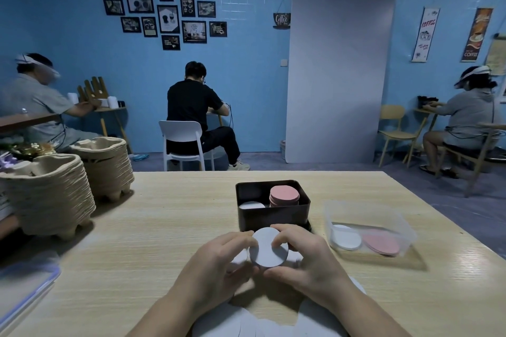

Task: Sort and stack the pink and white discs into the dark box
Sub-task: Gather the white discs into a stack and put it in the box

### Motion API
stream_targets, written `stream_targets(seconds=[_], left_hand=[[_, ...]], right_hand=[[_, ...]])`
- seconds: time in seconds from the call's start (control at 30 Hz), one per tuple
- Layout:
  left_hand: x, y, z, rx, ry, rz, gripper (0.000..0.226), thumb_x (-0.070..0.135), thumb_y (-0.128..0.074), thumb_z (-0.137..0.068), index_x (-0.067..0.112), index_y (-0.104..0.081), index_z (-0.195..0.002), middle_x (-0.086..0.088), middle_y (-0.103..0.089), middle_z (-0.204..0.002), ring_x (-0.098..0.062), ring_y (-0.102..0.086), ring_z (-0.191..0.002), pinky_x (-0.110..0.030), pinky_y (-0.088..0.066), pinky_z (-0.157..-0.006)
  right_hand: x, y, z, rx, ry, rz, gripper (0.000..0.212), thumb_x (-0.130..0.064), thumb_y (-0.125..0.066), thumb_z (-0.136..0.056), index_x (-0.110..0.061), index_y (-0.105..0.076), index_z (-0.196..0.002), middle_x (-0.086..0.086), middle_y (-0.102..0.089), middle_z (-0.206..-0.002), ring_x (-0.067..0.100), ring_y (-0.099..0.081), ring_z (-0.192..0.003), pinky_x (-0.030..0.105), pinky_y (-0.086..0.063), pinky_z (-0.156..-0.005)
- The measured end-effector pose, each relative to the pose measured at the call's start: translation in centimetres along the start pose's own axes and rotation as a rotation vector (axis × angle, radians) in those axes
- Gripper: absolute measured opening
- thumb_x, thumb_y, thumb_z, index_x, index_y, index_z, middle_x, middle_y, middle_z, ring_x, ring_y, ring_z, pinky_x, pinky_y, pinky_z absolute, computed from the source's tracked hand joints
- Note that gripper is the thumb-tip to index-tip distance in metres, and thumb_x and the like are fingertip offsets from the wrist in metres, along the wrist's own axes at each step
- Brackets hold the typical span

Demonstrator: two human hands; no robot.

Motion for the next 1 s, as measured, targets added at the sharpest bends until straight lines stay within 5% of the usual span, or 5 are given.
stream_targets(seconds=[0.1, 0.33, 0.6, 0.8, 1.0], left_hand=[[-0.48, -0.06, 0.11, 0.001, 0.013, -0.051, 0.035, 0.039, -0.069, -0.087, 0.038, -0.051, -0.117, 0.019, -0.066, -0.111, 0.002, -0.06, -0.101, -0.029, -0.054, -0.081], [-0.24, -0.06, -0.02, 0.018, 0.025, -0.046, 0.044, 0.031, -0.076, -0.081, 0.036, -0.05, -0.117, 0.017, -0.066, -0.103, 0.008, -0.054, -0.09, -0.019, -0.048, -0.076], [-0.36, -0.27, -0.01, -0.007, 0.0, -0.061, 0.037, 0.024, -0.079, -0.082, 0.033, -0.055, -0.109, 0.023, -0.062, -0.103, 0.001, -0.056, -0.091, -0.026, -0.051, -0.076], [0.01, -0.3, -0.03, -0.046, 0.001, -0.013, 0.027, 0.023, -0.076, -0.086, 0.033, -0.057, -0.102, 0.024, -0.06, -0.101, 0.0, -0.057, -0.09, -0.015, -0.05, -0.07], [-0.22, -0.4, 0.09, -0.059, 0.025, 0.058, 0.021, 0.026, -0.073, -0.09, 0.033, -0.057, -0.101, 0.02, -0.059, -0.099, -0.007, -0.056, -0.09, -0.024, -0.059, -0.07]], right_hand=[[-0.14, 0.1, -0.01, 0.004, 0.0, -0.009, 0.04, -0.039, -0.09, -0.069, -0.024, -0.061, -0.091, -0.019, -0.065, -0.123, 0.003, -0.055, -0.126, 0.011, -0.042, -0.089], [-0.01, -0.26, -0.15, -0.027, -0.006, 0.017, 0.04, -0.044, -0.088, -0.07, -0.027, -0.06, -0.094, -0.018, -0.062, -0.128, 0.0, -0.051, -0.13, 0.015, -0.042, -0.095], [0.25, -0.43, -0.07, -0.048, 0.006, 0.068, 0.041, -0.05, -0.084, -0.072, -0.032, -0.055, -0.094, -0.01, -0.066, -0.125, -0.005, -0.047, -0.133, 0.022, -0.045, -0.099], [0.15, -0.49, -0.12, -0.076, 0.013, 0.108, 0.04, -0.052, -0.082, -0.071, -0.03, -0.055, -0.092, -0.016, -0.065, -0.117, -0.002, -0.054, -0.125, 0.027, -0.048, -0.094], [0.17, -0.55, -0.12, -0.13, 0.005, 0.129, 0.033, -0.045, -0.079, -0.073, -0.032, -0.056, -0.093, -0.013, -0.063, -0.121, -0.005, -0.051, -0.127, 0.029, -0.051, -0.092]])
Point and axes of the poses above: each hand's wrist, its own z-axis away from the middle knuckle, its own y-axis out of the back of the hand, x = y × z, the point moved 5 cm from there along -z, towards the middle knuckle
